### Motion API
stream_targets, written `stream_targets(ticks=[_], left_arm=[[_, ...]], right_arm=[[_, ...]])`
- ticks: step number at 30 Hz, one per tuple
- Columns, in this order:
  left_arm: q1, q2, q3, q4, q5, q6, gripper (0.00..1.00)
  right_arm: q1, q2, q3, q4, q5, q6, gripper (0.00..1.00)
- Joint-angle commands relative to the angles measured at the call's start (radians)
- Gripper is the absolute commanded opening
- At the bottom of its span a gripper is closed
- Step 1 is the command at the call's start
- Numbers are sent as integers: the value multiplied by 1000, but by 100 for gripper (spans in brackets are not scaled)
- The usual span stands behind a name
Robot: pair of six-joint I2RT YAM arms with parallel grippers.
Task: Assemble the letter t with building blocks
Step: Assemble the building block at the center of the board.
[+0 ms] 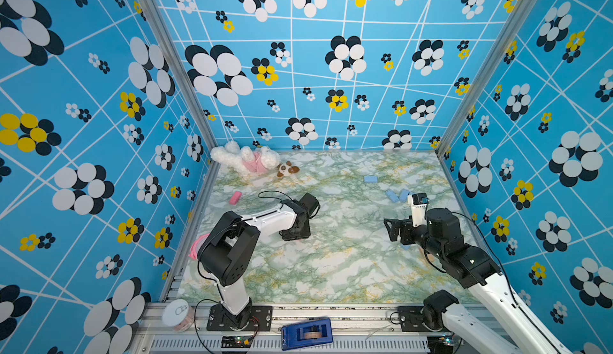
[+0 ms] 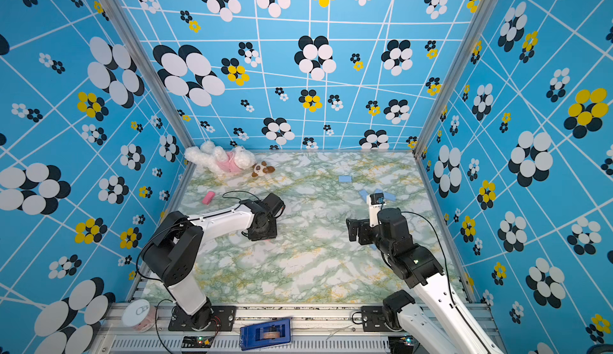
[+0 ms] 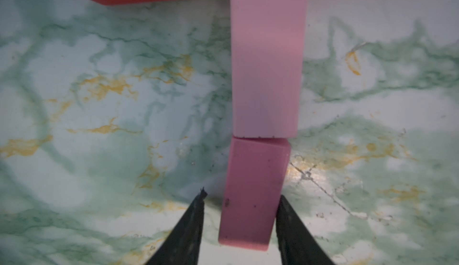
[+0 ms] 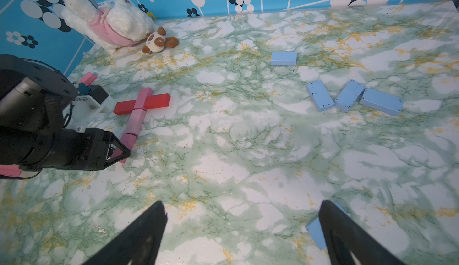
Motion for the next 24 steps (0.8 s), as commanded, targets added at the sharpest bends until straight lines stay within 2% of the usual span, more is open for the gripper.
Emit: stream_targets(ticks=[1, 4, 24], left_arm=[[3, -13, -12, -17, -27, 0, 56], [0, -20, -12, -7, -22, 1, 59], [-26, -25, -9, 26, 23, -27, 57]], right_arm=[[8, -11, -10, 0, 9, 16, 99], [9, -9, -9, 1, 7, 15, 99], [8, -17, -13, 1, 6, 16, 99]])
